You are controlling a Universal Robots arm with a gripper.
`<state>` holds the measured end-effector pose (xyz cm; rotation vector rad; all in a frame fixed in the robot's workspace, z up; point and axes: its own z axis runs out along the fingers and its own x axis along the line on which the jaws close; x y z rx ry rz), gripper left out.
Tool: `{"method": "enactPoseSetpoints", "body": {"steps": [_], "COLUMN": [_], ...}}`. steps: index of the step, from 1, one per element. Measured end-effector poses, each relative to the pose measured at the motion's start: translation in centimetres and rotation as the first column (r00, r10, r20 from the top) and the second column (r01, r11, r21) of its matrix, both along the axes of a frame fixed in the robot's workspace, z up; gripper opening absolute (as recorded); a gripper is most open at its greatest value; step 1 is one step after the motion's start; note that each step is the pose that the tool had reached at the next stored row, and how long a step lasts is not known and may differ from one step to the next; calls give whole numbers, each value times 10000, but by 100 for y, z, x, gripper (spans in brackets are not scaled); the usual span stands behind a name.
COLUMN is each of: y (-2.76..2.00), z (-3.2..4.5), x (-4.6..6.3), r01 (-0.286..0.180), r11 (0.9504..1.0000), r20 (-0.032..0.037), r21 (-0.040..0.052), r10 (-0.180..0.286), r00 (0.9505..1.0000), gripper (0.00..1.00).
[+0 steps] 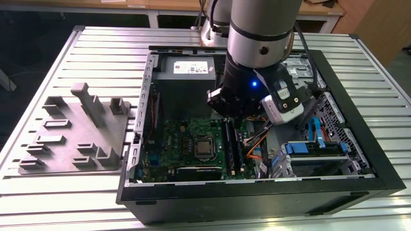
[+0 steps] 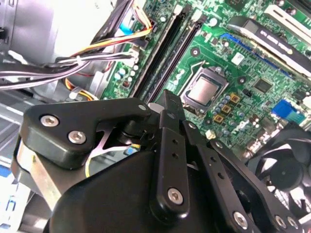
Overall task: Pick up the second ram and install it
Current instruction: 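Press down the second ram until it locks into place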
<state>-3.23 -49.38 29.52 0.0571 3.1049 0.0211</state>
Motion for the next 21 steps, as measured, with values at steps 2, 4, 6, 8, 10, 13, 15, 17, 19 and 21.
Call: {"method": "enactPoseSetpoints", "body": {"steps": [2, 4, 6, 8, 10, 13, 15, 17, 19, 21], "y": [-18, -25, -25, -25, -26, -25, -26, -26, -27, -28], "z": [-28, -45, -47, -47, -48, -83, -116, -149, -181, -208], "x": [1, 1, 1, 1, 1, 1, 1, 1, 1, 1], "r01": [0, 1, 1, 0, 0, 0, 0, 0, 0, 0], "r11": [10000, 10000, 10000, 10000, 10000, 10000, 10000, 10000, 10000, 10000], "r20": [-3, -6, -7, -7, -7, -7, -7, -8, -7, -7], "r21": [2, 3, 1, 0, 1, 3, 2, 1, 2, 2], "r10": [0, -1, -1, 0, 0, 0, 0, 0, 0, 0], "r00": [10000, 10000, 10000, 10000, 10000, 10000, 10000, 10000, 10000, 10000], "gripper": [10, 10, 10, 10, 10, 10, 10, 10, 10, 10]}}
